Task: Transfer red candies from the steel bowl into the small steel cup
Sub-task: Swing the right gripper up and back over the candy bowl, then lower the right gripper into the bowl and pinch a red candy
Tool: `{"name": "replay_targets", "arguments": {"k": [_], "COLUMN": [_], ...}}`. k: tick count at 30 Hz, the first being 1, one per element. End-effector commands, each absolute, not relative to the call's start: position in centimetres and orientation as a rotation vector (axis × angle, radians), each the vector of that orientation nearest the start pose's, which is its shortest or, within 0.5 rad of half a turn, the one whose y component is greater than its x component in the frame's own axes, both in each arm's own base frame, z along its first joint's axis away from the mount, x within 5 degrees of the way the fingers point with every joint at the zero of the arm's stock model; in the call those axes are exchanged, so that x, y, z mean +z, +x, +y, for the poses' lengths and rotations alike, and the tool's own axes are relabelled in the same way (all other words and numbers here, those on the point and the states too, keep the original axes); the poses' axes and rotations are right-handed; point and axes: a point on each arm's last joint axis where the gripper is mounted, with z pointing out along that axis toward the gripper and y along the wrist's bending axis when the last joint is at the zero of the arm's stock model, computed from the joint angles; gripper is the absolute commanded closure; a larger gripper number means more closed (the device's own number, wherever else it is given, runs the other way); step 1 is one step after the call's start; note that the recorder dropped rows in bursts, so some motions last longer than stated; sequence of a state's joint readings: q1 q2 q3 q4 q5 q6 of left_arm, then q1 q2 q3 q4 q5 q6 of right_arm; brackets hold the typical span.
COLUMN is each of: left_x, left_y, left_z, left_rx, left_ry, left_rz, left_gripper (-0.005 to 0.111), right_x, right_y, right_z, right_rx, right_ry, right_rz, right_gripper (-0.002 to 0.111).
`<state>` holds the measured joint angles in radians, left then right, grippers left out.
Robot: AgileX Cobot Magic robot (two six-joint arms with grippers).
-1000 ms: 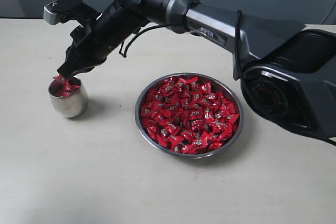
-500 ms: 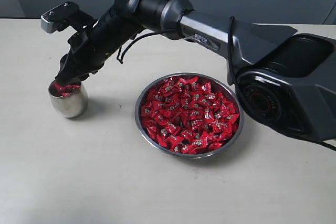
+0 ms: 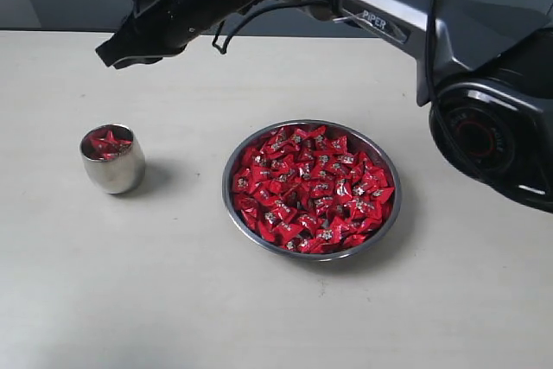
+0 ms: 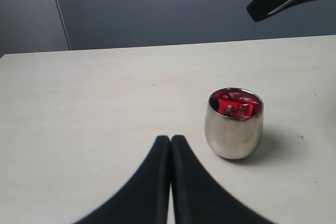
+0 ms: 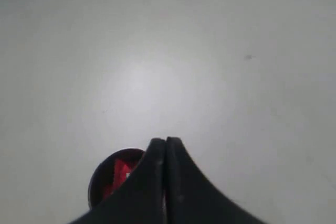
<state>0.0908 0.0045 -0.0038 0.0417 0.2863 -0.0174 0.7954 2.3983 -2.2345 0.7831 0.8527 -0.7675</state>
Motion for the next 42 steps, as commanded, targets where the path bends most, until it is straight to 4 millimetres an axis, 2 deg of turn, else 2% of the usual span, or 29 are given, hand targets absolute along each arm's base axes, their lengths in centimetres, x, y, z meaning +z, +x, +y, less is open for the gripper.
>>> {"name": "replay_targets", "arguments": {"k": [1, 6, 11, 14, 17, 22, 25, 28, 32, 35, 40, 42], "left_x": [18.7, 18.7, 18.7, 18.7, 18.7, 18.7, 18.7, 18.7, 18.7, 18.7, 18.7, 18.7], "left_y": [5.4, 5.4, 5.4, 5.4, 5.4, 5.4, 5.4, 5.4, 5.4, 5.4, 5.4, 5.4], "left_z": [0.6, 0.6, 0.6, 0.6, 0.6, 0.6, 0.6, 0.6, 0.6, 0.6, 0.6, 0.6], "left_rx": [0.086, 0.086, 0.086, 0.086, 0.086, 0.086, 0.086, 0.086, 0.086, 0.086, 0.086, 0.086], "left_ry": [-0.064, -0.064, -0.064, -0.064, -0.064, -0.064, -0.064, -0.064, -0.064, -0.064, -0.064, -0.064], "left_rz": [1.767, 1.767, 1.767, 1.767, 1.767, 1.767, 1.767, 1.767, 1.767, 1.767, 1.767, 1.767], "left_gripper": [0.106, 0.106, 0.106, 0.106, 0.106, 0.106, 0.106, 0.106, 0.106, 0.106, 0.106, 0.106], "right_x": [24.4, 23.4, 22.9, 23.0, 22.4, 21.6, 21.3, 20.7, 20.1, 19.6, 17.9, 17.2], "right_y": [35.2, 35.5, 34.9, 34.7, 34.7, 33.4, 32.1, 30.5, 28.9, 28.4, 29.1, 29.0], "right_z": [41.2, 40.4, 37.8, 34.8, 31.0, 25.4, 23.0, 22.0, 22.0, 21.6, 20.8, 20.6], "right_rx": [0.955, 0.903, 0.777, 0.726, 0.707, 0.659, 0.636, 0.615, 0.658, 0.615, 0.467, 0.459], "right_ry": [-1.292, -1.142, -1.014, -0.961, -0.897, -0.852, -0.826, -0.889, -1.108, -1.238, -1.153, -1.153], "right_rz": [1.957, 2.011, 2.015, 2.022, 2.08, 2.133, 2.18, 2.207, 2.224, 2.243, 2.387, 2.44], "right_gripper": [0.109, 0.109, 0.109, 0.109, 0.109, 0.109, 0.109, 0.109, 0.109, 0.109, 0.109, 0.109]}}
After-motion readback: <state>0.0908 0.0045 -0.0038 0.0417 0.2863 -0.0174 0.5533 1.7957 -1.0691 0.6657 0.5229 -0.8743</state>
